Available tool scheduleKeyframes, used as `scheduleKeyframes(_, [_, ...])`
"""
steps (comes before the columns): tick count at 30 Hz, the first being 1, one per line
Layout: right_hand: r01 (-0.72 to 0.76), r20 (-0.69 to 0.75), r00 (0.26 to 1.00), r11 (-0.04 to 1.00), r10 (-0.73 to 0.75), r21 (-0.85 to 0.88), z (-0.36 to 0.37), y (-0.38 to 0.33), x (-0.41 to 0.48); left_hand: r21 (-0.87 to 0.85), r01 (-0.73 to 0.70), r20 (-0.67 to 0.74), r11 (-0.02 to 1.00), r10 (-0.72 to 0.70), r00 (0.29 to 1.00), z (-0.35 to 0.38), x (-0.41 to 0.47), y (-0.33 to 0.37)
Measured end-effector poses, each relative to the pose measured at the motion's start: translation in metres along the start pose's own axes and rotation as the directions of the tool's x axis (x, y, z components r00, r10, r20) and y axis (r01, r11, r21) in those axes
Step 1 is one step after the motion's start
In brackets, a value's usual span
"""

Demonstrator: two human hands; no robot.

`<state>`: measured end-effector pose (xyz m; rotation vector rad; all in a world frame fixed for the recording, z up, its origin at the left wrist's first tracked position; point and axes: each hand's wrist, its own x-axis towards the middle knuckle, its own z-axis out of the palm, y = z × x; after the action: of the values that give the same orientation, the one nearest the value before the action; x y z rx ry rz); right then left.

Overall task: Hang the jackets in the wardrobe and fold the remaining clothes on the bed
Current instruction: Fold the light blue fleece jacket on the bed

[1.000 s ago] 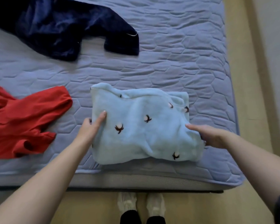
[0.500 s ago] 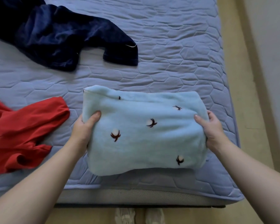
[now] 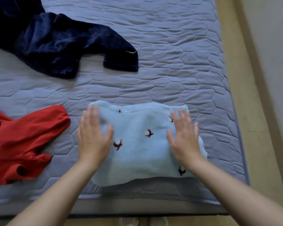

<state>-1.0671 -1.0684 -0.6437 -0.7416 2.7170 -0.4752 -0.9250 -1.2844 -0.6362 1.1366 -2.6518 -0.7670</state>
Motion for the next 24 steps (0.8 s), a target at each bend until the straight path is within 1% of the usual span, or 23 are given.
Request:
scheduleKeyframes(1, [0.069, 0.007, 0.998, 0.998, -0.069, -0.004, 0.005, -0.011, -0.006, 0.079, -0.114, 0.036, 0.990, 0.111, 0.993, 0.002, -0.008, 0.004])
scheduleKeyframes(2, [0.125, 0.025, 0.992, 0.992, -0.124, -0.022, 0.013, -0.020, -0.009, 0.137, -0.193, 0.089, 0.971, 0.182, 0.979, 0.006, -0.013, 0.008])
scheduleKeyframes(4, [0.189, 0.090, 0.980, 0.976, -0.180, -0.104, 0.032, -0.031, -0.008, 0.230, -0.268, 0.198, 0.935, 0.225, 0.954, 0.019, -0.016, 0.009])
scheduleKeyframes(7, [0.180, 0.162, 0.976, 0.958, -0.145, -0.223, 0.067, -0.027, 0.007, 0.333, -0.252, 0.266, 0.909, 0.166, 0.950, 0.043, -0.003, -0.001])
scheduleKeyframes(10, [0.123, 0.164, 0.983, 0.952, -0.079, -0.281, 0.098, -0.014, 0.023, 0.403, -0.249, 0.294, 0.881, 0.133, 0.946, 0.073, 0.011, -0.019])
scheduleKeyframes(12, [0.111, 0.150, 0.986, 0.952, -0.069, -0.286, 0.116, -0.008, 0.030, 0.433, -0.272, 0.315, 0.859, 0.139, 0.939, 0.095, 0.018, -0.029])
scheduleKeyframes(16, [0.123, 0.053, 0.992, 0.954, -0.112, -0.275, 0.143, 0.006, 0.042, 0.391, -0.292, 0.249, 0.873, 0.205, 0.947, 0.126, 0.030, -0.048])
scheduleKeyframes(17, [0.124, 0.050, 0.992, 0.954, -0.115, -0.272, 0.145, 0.007, 0.044, 0.389, -0.294, 0.236, 0.873, 0.214, 0.948, 0.129, 0.031, -0.051])
scheduleKeyframes(19, [0.112, 0.077, 0.992, 0.960, -0.096, -0.256, 0.141, 0.004, 0.042, 0.386, -0.278, 0.230, 0.880, 0.200, 0.952, 0.126, 0.028, -0.050])
scheduleKeyframes(21, [0.075, 0.102, 0.994, 0.963, -0.050, -0.259, 0.134, 0.003, 0.039, 0.365, -0.216, 0.220, 0.905, 0.142, 0.965, 0.119, 0.025, -0.044])
scheduleKeyframes(22, [0.034, 0.115, 0.993, 0.963, -0.003, -0.268, 0.129, 0.005, 0.038, 0.350, -0.165, 0.216, 0.922, 0.092, 0.972, 0.116, 0.022, -0.043])
scheduleKeyframes(24, [-0.107, 0.134, 0.979, 0.948, 0.152, -0.299, 0.116, 0.018, 0.037, 0.308, -0.012, 0.198, 0.951, -0.052, 0.979, 0.109, 0.017, -0.043])
